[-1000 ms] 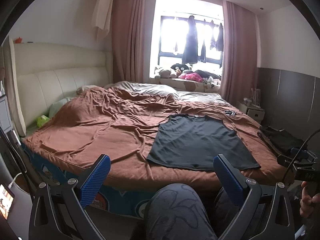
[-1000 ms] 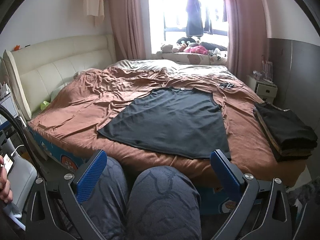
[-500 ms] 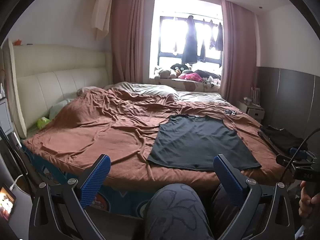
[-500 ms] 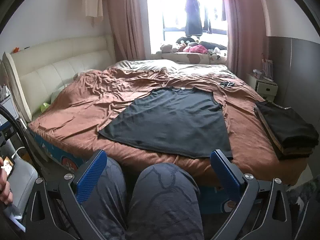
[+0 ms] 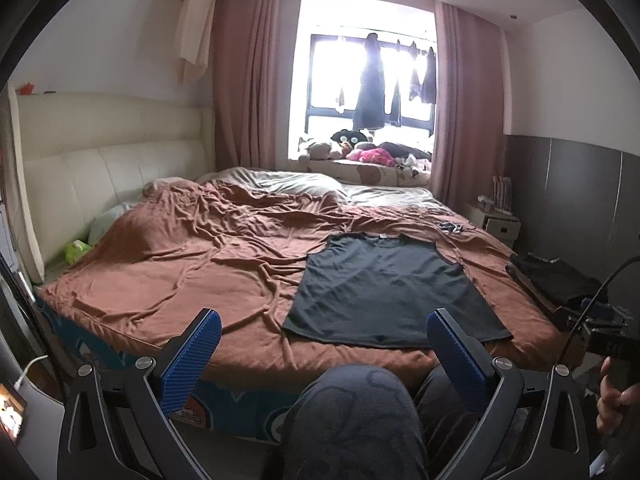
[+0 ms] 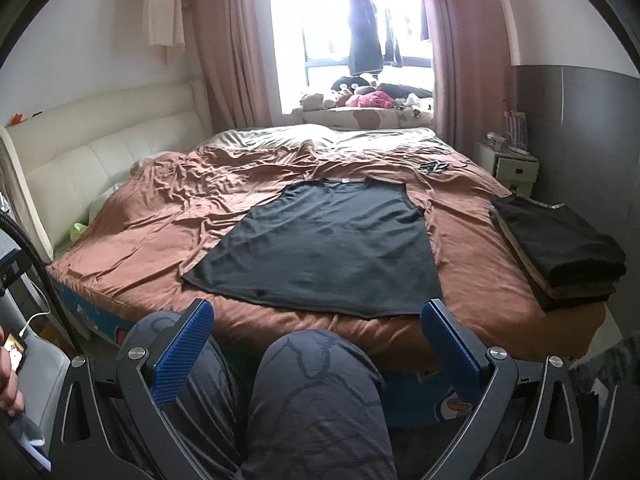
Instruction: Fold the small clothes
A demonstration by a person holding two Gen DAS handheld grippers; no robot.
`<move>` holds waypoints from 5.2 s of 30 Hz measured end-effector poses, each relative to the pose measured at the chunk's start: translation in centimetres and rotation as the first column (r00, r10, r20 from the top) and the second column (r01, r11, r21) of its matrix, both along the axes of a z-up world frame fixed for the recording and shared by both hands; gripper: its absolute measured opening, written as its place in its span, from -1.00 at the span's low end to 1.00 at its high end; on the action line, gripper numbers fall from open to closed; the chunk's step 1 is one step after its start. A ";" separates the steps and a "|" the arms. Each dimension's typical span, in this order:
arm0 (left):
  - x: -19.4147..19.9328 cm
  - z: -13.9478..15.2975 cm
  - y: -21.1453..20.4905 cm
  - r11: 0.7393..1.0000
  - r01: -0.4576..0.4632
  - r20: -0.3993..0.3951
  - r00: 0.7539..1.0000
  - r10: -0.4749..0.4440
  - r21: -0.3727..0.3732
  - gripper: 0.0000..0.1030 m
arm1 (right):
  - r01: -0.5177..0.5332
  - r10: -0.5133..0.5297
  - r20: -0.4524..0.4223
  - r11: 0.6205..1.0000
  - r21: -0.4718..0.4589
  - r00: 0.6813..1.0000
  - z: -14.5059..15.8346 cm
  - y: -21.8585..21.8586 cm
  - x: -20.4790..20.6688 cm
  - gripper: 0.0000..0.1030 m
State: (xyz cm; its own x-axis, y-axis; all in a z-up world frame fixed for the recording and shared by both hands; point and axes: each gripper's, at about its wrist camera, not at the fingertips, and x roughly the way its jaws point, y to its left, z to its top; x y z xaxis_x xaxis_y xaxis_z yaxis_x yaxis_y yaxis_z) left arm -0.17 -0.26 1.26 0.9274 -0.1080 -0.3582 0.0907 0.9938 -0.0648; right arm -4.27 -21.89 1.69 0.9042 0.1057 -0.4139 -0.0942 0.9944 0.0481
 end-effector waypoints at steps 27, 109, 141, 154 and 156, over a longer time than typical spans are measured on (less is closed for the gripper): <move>6.6 -1.2 -0.3 1.000 0.013 -0.088 0.996 -0.013 0.004 1.00 | 0.039 -0.037 -0.047 0.999 0.029 0.998 0.2 -1.9 5.9 1.00; 32.9 -19.2 6.0 0.980 -0.087 -0.628 0.777 -0.045 -0.177 -0.88 | 0.190 0.025 -0.432 0.874 0.446 0.901 -11.7 -18.4 25.1 -0.26; 25.1 -13.1 7.1 0.972 -0.084 -0.517 0.855 -0.044 -0.220 -0.90 | 0.100 0.079 -0.299 0.837 0.539 0.951 -8.4 -19.8 18.1 -0.97; 18.0 -9.4 8.7 0.960 -0.117 -0.433 0.901 -0.004 -0.254 -0.90 | 0.026 0.085 -0.190 0.857 0.514 0.978 -4.8 -19.8 11.8 -0.98; 17.3 -8.8 8.9 0.959 -0.117 -0.420 0.907 -0.002 -0.257 -0.90 | 0.014 0.088 -0.174 0.859 0.512 0.981 -4.4 -19.8 10.8 -0.98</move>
State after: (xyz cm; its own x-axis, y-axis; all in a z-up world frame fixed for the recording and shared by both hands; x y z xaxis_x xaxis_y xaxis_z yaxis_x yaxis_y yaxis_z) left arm 17.15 8.61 -7.55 0.7095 -0.2065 -0.6737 -0.0601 0.9349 -0.3499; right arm 6.55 -41.67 -2.68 0.8079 0.3792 -0.4512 -0.0692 0.8213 0.5663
